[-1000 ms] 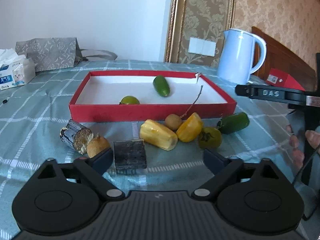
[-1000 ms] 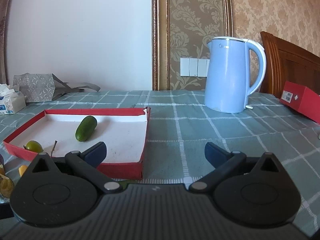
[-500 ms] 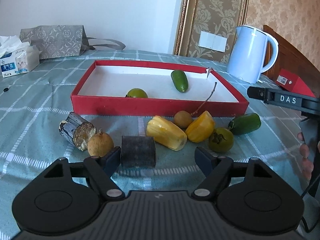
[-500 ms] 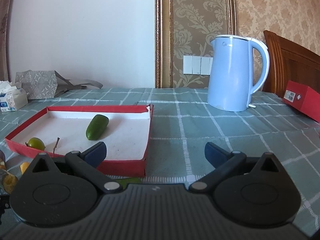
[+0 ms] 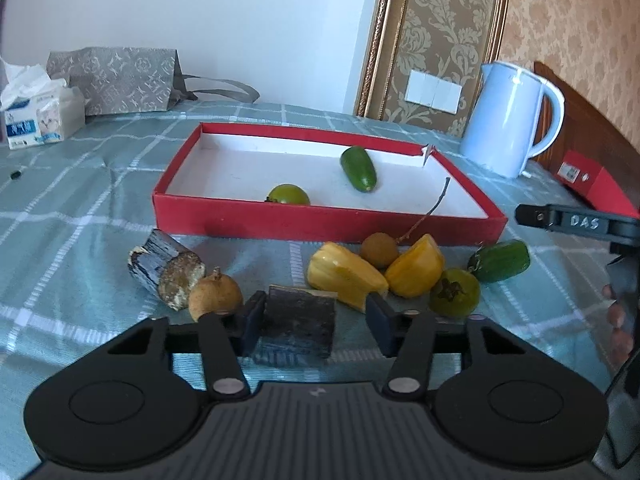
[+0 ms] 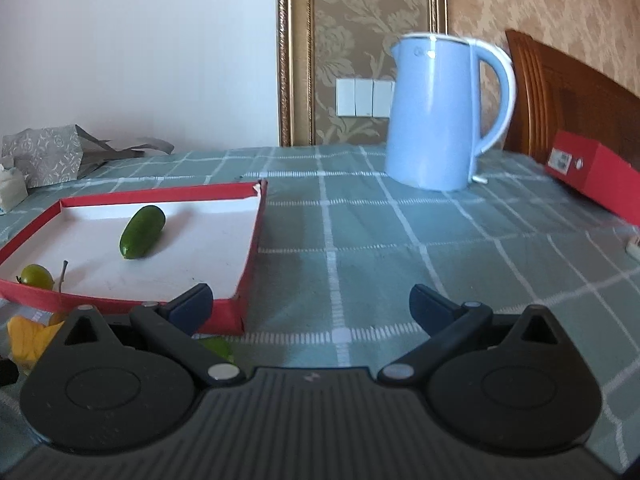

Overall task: Organize fruits
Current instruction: 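Grasp the dark cut log piece with the left gripper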

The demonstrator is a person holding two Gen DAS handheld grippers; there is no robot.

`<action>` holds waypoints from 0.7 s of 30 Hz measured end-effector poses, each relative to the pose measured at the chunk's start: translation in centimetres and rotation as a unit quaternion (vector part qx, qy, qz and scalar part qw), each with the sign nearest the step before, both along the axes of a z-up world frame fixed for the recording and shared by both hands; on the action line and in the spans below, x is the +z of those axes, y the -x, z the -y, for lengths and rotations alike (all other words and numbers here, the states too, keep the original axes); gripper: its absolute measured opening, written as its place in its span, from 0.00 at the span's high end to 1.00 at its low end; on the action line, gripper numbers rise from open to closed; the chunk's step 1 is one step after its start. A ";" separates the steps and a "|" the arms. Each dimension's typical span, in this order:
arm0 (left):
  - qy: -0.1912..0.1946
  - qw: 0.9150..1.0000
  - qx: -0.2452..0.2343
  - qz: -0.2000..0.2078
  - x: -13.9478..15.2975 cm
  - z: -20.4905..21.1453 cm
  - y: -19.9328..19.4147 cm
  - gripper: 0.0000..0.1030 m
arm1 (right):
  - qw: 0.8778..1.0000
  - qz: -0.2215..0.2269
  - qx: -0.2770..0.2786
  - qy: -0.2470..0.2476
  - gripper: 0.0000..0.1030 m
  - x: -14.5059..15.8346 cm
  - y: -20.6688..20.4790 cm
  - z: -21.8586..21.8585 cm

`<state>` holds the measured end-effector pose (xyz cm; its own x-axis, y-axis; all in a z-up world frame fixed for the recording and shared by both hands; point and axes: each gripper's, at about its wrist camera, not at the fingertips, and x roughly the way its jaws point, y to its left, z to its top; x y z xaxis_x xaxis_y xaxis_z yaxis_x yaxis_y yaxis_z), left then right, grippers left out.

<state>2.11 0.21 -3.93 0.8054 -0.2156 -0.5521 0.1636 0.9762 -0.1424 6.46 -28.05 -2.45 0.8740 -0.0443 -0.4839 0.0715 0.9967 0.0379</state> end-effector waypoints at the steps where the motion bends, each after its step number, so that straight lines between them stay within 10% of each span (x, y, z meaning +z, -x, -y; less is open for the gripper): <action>1: -0.010 1.000 0.001 0.000 0.0 0.1 0.0 0.57 | 1.000 0.000 0.003 -0.005 0.00 0.0 0.1 0.2; 21: 0.020 1.000 -0.024 -0.002 -0.1 -0.9 0.1 0.67 | 0.983 -0.026 0.178 0.021 0.00 -0.9 1.9 -3.1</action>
<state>2.04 1.07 -4.02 0.7910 -0.2759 -0.5462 0.2095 0.9607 -0.1819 4.59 -24.96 -3.37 0.8117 0.2385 -0.5332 -0.2813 0.9596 0.0011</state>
